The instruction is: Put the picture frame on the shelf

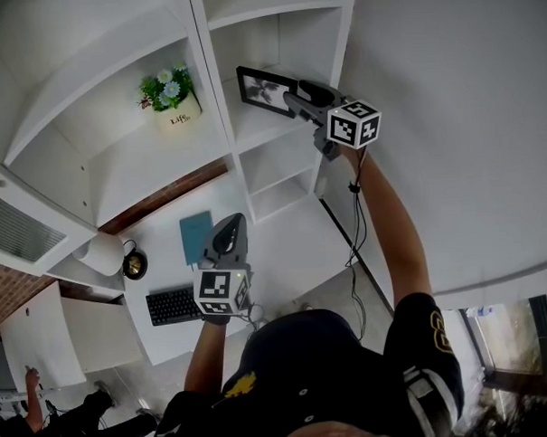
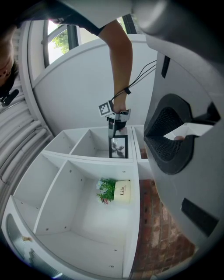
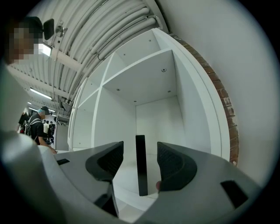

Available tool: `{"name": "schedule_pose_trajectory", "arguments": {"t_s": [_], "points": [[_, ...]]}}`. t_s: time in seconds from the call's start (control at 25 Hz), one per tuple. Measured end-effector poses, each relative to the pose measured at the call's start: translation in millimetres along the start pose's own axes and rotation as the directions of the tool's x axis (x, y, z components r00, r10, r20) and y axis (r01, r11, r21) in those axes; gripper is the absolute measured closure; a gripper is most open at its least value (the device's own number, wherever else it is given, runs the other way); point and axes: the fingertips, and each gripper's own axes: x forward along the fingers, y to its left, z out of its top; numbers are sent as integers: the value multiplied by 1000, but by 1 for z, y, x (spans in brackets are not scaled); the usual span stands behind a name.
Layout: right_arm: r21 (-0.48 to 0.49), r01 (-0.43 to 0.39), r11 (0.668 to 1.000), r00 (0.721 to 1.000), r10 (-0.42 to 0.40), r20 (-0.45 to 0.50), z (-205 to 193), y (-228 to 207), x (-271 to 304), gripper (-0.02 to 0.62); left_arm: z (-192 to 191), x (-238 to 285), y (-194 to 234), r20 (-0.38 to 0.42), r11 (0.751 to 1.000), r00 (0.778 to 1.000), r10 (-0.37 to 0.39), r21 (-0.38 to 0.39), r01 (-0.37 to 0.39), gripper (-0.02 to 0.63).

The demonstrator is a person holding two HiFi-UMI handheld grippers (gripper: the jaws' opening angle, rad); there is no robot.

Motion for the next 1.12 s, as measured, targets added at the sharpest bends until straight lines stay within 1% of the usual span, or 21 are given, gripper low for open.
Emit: {"name": "schedule_pose_trajectory", "arguments": {"t_s": [0.56,1.12], "points": [[-27,33,999,999,-33,-13,6,-2,-17,387,-8,4,-4,-4,999,999,-32,-13,32,589],[-57,25,998,1000,-25,-11,17,7,-23,387,-11,12,-6,-5,998,998,-64,-21,64,589]]}}
